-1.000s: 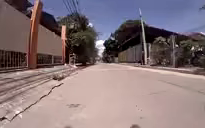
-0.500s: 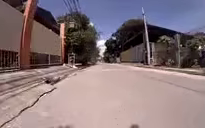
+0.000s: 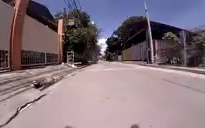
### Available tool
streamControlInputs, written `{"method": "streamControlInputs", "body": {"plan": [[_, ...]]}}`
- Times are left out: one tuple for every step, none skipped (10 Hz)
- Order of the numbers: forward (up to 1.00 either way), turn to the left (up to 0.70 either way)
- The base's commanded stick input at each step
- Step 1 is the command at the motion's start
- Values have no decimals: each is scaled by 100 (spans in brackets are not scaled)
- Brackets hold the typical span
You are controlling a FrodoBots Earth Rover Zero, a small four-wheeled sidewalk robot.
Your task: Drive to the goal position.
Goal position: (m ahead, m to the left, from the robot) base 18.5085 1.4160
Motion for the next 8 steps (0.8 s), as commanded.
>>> {"method": "streamControlInputs", "body": {"plan": [[100, 0], [100, 0], [100, 0], [100, 0], [100, 0], [100, 0], [100, 0], [100, 0]]}}
